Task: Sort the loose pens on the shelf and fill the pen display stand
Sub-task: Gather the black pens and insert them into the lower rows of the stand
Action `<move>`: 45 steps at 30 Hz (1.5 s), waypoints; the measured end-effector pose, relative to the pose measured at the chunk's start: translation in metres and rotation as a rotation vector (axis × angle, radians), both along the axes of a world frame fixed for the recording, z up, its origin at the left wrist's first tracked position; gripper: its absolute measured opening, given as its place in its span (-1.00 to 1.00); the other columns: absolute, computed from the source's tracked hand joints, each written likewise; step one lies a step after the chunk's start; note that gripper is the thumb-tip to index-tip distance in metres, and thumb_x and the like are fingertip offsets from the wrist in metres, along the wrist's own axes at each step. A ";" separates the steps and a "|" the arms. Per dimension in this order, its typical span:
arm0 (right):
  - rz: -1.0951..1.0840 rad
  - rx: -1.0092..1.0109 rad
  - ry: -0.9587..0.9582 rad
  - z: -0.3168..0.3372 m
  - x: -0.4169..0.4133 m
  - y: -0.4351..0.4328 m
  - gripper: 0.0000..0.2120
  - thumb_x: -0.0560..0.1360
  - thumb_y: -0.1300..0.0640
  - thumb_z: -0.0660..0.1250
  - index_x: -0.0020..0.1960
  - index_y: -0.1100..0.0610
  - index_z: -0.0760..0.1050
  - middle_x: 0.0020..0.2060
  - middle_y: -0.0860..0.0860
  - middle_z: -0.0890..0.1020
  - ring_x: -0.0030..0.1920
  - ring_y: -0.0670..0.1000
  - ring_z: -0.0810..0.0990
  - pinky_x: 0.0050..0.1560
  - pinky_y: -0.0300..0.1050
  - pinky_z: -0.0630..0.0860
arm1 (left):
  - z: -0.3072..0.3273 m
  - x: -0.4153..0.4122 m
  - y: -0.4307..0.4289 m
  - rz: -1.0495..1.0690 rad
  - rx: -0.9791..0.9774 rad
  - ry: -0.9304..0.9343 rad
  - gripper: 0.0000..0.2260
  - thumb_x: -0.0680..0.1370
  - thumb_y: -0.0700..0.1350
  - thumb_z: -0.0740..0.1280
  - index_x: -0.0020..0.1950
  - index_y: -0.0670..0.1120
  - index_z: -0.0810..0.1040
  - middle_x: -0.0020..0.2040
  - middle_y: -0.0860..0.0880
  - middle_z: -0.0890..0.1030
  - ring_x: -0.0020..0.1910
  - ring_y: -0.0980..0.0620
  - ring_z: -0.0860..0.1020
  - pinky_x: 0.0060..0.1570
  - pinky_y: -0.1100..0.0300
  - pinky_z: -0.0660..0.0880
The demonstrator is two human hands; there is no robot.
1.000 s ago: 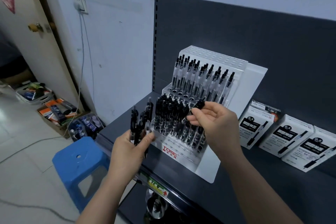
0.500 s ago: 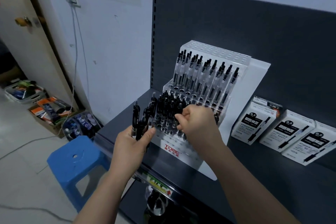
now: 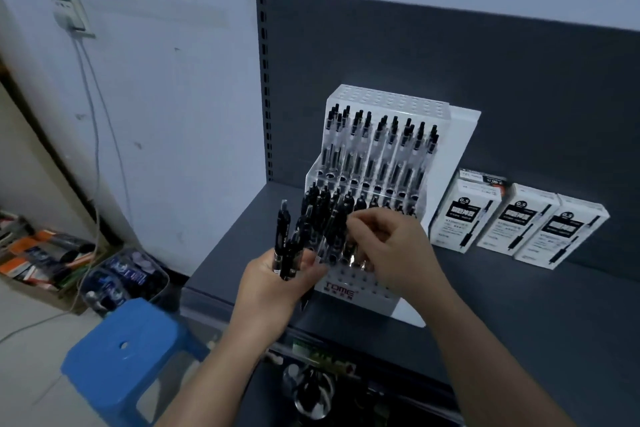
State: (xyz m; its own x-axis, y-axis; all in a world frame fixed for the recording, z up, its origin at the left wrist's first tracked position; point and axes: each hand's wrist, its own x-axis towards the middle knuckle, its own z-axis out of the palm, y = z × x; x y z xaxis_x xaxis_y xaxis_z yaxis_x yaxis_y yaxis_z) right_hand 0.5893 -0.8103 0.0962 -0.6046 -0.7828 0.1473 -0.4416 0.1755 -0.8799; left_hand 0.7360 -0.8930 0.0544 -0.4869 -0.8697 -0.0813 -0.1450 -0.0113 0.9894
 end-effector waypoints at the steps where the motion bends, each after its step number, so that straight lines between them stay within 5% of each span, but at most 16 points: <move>1: 0.026 -0.026 -0.096 0.003 0.003 0.003 -0.97 0.52 0.08 0.38 -0.06 -0.01 0.59 -0.37 -0.05 0.64 -0.43 -0.16 0.56 -0.40 -0.30 0.49 | 0.000 -0.001 0.001 -0.022 -0.006 -0.008 -0.88 0.39 -0.11 0.53 -0.18 -0.06 0.62 -0.39 0.07 0.63 -0.44 0.21 0.54 -0.47 0.36 0.44; 8: -0.089 -0.164 -0.185 0.009 0.003 0.020 -0.97 0.48 0.22 0.42 -0.10 0.14 0.64 -0.35 0.02 0.70 -0.33 -0.06 0.68 -0.27 -0.30 0.58 | -0.002 -0.001 0.002 -0.105 -0.035 -0.064 -0.87 0.51 -0.03 0.40 -0.14 -0.09 0.60 -0.51 0.10 0.51 -0.56 0.21 0.42 -0.50 0.31 0.35; 12: -0.277 -0.276 0.051 0.010 -0.013 0.029 -0.88 0.51 0.24 0.39 -0.14 0.05 0.59 -0.32 0.00 0.69 -0.27 -0.11 0.69 -0.20 -0.25 0.63 | -0.007 0.004 -0.003 -0.078 0.005 -0.079 -0.82 0.61 -0.02 0.20 -0.05 -0.05 0.55 -0.48 0.05 0.43 -0.56 0.11 0.34 -0.50 0.22 0.28; 16: -0.253 -0.161 0.215 0.000 -0.012 0.021 -0.93 0.54 0.22 0.35 -0.07 0.09 0.60 -0.30 -0.06 0.68 -0.25 -0.21 0.67 -0.14 -0.18 0.65 | -0.011 0.006 -0.004 -0.078 -0.046 -0.106 -0.84 0.63 -0.13 0.17 -0.10 -0.05 0.49 -0.45 -0.01 0.43 -0.53 0.12 0.33 -0.50 0.25 0.27; 24: -0.142 0.003 0.433 0.010 -0.014 0.006 -0.81 0.58 0.14 0.30 -0.10 0.26 0.58 -0.30 0.03 0.67 -0.30 -0.32 0.60 -0.22 -0.17 0.61 | -0.003 0.007 -0.003 -0.070 -0.036 -0.003 -0.85 0.61 -0.05 0.24 -0.03 -0.08 0.55 -0.32 -0.10 0.66 -0.42 0.06 0.57 -0.47 0.30 0.43; 30: -0.067 0.270 0.513 -0.012 -0.013 -0.014 -0.72 0.60 0.07 0.24 -0.18 0.23 0.51 -0.31 0.08 0.65 -0.30 -0.01 0.64 -0.18 0.02 0.61 | 0.002 0.003 0.000 -0.084 0.070 0.076 -0.87 0.61 -0.08 0.25 0.02 -0.14 0.48 -0.17 -0.02 0.70 -0.43 0.00 0.59 -0.43 0.17 0.51; 38: -0.033 0.423 0.547 -0.015 -0.016 -0.014 -0.61 0.60 -0.02 0.22 -0.23 0.23 0.57 -0.39 0.06 0.64 -0.35 -0.01 0.63 -0.16 -0.03 0.61 | 0.002 0.000 0.002 -0.138 0.095 0.112 -0.88 0.59 -0.09 0.28 0.04 -0.11 0.54 -0.16 -0.04 0.69 -0.38 0.02 0.57 -0.42 0.18 0.51; 40: -0.068 0.328 0.486 -0.012 -0.013 -0.005 -0.68 0.58 -0.05 0.26 -0.18 0.14 0.62 -0.40 -0.02 0.63 -0.37 -0.06 0.59 -0.20 -0.08 0.60 | 0.003 -0.002 0.002 -0.175 0.085 0.118 -0.88 0.60 -0.12 0.26 0.06 -0.12 0.54 -0.17 -0.06 0.68 -0.39 0.02 0.56 -0.43 0.19 0.50; 43: -0.026 0.060 0.062 -0.002 -0.005 0.006 -0.89 0.57 0.07 0.31 0.03 0.00 0.60 -0.33 -0.09 0.63 -0.39 -0.17 0.54 -0.32 -0.24 0.50 | 0.004 -0.004 0.005 -0.252 0.020 0.089 -0.86 0.61 -0.12 0.22 0.06 -0.13 0.54 -0.20 -0.04 0.68 -0.43 0.03 0.54 -0.44 0.19 0.47; 45: 0.061 -0.012 -0.162 0.000 -0.002 0.009 -0.81 0.57 0.19 0.31 0.14 -0.01 0.54 -0.34 -0.11 0.63 -0.40 -0.21 0.53 -0.32 -0.31 0.48 | 0.004 -0.006 0.008 -0.299 -0.026 0.049 -0.83 0.63 -0.11 0.19 0.03 -0.16 0.53 -0.29 0.00 0.66 -0.48 0.07 0.51 -0.46 0.24 0.44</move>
